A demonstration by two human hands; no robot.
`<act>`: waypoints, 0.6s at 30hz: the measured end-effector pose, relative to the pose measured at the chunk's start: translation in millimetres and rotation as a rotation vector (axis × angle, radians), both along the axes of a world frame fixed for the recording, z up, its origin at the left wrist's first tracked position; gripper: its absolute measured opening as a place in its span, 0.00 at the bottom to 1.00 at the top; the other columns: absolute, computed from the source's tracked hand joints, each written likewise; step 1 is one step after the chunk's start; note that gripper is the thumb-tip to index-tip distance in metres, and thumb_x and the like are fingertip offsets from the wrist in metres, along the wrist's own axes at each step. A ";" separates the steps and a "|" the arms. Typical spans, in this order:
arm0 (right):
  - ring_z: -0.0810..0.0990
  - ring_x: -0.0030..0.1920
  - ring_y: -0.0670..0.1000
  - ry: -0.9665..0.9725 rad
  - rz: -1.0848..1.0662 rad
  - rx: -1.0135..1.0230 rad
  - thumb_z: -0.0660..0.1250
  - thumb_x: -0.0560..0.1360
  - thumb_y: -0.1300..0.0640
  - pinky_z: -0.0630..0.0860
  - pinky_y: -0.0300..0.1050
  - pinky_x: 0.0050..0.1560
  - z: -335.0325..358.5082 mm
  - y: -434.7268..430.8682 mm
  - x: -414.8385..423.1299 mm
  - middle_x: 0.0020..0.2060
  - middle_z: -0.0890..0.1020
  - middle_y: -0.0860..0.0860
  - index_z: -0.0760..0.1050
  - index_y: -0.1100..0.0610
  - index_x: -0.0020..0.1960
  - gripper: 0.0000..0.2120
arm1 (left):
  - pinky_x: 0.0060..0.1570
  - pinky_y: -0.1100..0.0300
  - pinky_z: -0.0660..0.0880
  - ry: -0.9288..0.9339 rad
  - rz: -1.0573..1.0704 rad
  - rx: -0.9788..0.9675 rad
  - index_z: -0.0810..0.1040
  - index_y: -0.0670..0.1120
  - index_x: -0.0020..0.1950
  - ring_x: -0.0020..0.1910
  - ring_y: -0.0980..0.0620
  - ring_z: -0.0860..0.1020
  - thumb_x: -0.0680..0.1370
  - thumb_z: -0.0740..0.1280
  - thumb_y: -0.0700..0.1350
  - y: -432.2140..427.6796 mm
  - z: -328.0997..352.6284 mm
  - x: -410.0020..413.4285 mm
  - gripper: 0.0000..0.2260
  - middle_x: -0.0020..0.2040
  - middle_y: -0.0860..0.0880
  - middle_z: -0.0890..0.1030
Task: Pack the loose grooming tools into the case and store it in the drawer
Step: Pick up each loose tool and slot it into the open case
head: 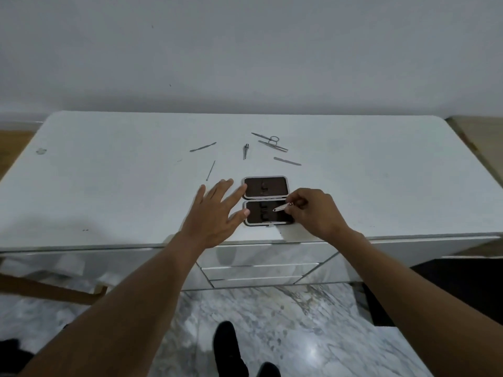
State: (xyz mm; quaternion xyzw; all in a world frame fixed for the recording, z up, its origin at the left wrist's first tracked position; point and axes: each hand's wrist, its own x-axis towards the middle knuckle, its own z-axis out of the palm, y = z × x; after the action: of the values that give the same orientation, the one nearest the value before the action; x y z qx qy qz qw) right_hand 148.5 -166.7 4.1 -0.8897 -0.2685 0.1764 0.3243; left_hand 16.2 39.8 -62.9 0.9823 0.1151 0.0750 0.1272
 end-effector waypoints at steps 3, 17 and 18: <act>0.80 0.42 0.51 -0.110 0.079 -0.063 0.71 0.72 0.57 0.75 0.39 0.44 -0.7 -1.3 -0.9 0.41 0.83 0.51 0.81 0.54 0.48 0.05 | 0.74 0.42 0.54 -0.034 0.015 0.006 0.59 0.57 0.78 0.76 0.49 0.60 0.79 0.48 0.65 1.1 -3.0 -0.5 0.28 0.77 0.48 0.64; 0.79 0.41 0.51 -0.264 0.323 -0.095 0.72 0.71 0.58 0.74 0.42 0.44 -3.2 -1.2 6.0 0.43 0.82 0.52 0.83 0.55 0.46 0.04 | 0.74 0.43 0.53 -0.025 0.013 -0.008 0.58 0.59 0.78 0.76 0.50 0.59 0.79 0.47 0.67 3.3 -3.9 0.5 0.28 0.77 0.49 0.63; 0.79 0.41 0.51 -0.267 0.332 -0.090 0.72 0.71 0.58 0.74 0.42 0.44 -4.2 -0.6 5.5 0.43 0.82 0.52 0.84 0.55 0.46 0.05 | 0.74 0.43 0.53 -0.024 0.015 -0.007 0.58 0.59 0.78 0.76 0.50 0.59 0.79 0.47 0.66 3.3 -4.2 0.3 0.28 0.77 0.49 0.63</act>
State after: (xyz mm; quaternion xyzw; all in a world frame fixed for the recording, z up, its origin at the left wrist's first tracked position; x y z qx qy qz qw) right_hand 154.0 -167.3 -0.1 -0.8625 -0.4435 0.1200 0.2122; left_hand 16.5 43.2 -67.1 0.9800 0.1210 0.0874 0.1314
